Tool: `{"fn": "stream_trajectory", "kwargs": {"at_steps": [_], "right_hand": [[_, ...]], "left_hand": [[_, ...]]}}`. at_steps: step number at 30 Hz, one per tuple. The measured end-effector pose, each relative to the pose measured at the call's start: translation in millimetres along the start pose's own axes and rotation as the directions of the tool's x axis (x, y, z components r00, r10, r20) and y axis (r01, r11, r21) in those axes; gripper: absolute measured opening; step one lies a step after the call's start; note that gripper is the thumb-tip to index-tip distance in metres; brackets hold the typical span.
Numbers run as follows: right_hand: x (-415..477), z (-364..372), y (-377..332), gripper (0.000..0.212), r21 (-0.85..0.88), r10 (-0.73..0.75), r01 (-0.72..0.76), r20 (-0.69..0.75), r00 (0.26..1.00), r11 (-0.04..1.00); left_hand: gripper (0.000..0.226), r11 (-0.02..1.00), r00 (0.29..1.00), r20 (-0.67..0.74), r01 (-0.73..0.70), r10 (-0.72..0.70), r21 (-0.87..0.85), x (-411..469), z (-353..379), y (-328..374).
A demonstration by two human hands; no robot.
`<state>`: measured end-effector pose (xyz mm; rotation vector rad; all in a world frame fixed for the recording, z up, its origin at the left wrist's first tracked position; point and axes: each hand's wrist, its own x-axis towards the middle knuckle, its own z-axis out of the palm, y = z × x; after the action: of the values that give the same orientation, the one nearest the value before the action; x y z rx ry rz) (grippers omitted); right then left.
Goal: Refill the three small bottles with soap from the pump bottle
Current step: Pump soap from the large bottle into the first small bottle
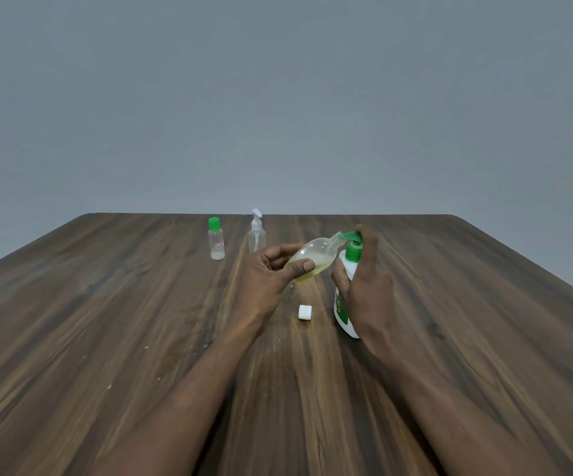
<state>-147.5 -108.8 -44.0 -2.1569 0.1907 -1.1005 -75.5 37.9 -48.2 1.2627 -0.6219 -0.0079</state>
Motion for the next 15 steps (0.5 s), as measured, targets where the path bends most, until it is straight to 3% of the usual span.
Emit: {"fn": "stream_trajectory", "kwargs": {"at_steps": [9, 15], "right_hand": [[-1.0, 2.0, 0.8, 0.069, -0.015, -0.023, 0.023, -0.038, 0.999, 1.000], [-0.7, 3.9, 4.5, 0.066, -0.030, -0.049, 0.047, -0.057, 0.997, 0.998]], "left_hand": [[0.045, 1.000, 1.000, -0.006, 0.001, -0.001, -0.031, 2.0, 1.7, -0.6], [0.045, 1.000, 1.000, -0.008, -0.016, 0.015, -0.017, 2.0, 0.4, -0.8]]}}
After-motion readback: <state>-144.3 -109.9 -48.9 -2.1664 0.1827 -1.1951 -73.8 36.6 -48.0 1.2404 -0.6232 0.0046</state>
